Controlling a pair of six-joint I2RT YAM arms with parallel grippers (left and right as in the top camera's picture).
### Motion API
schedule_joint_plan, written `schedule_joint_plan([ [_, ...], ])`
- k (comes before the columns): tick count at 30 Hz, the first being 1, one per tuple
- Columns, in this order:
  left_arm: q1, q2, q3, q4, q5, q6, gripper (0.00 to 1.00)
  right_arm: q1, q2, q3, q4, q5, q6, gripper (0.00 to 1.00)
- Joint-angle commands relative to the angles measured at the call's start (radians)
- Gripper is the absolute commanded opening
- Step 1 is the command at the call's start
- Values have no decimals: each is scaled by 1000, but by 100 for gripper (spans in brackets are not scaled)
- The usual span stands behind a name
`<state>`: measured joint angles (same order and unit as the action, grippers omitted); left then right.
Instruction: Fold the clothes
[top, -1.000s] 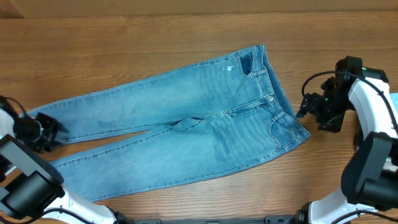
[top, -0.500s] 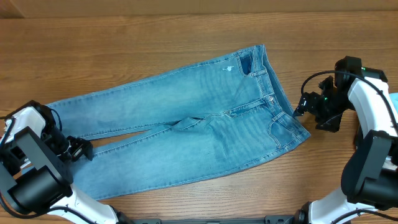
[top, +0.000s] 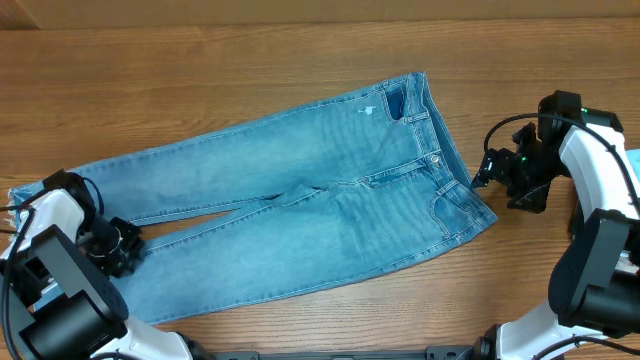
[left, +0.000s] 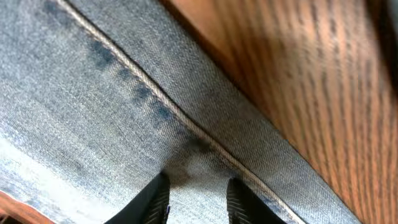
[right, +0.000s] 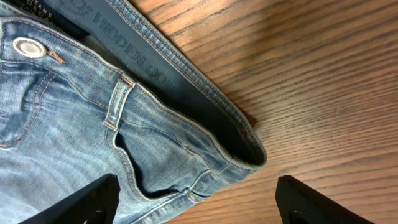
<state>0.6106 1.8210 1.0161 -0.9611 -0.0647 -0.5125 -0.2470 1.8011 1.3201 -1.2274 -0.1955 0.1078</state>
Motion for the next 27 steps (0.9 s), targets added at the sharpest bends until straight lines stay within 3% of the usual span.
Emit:
schedule_joint_plan([
  [1,128,109,-82,125,-211,-79,33,3,-5,10,1,-8,-4,84],
  [6,303,109,-70,129,-190,-90,33,3,-5,10,14,-45,-6,87],
  [9,328,109,-57,139,-74,-55,29,40,-5,10,32,-278,-176,87],
  [12,292,98,43,77,156,50,26,143,-5,10,93,-277,-232,69],
  [15,237,-4,179,-26,201,97,28,265,-5,10,208,-239,-239,34],
  [18,164,-177,256,-60,329,170,36,375,16,10,328,-198,-236,33],
  [21,90,-304,259,-69,431,196,66,419,97,10,394,-198,-240,34],
  [25,-38,-373,259,-114,420,219,69,433,255,10,454,-198,-273,34],
  [27,-92,-372,258,-127,415,218,69,430,328,10,491,-117,-198,34],
])
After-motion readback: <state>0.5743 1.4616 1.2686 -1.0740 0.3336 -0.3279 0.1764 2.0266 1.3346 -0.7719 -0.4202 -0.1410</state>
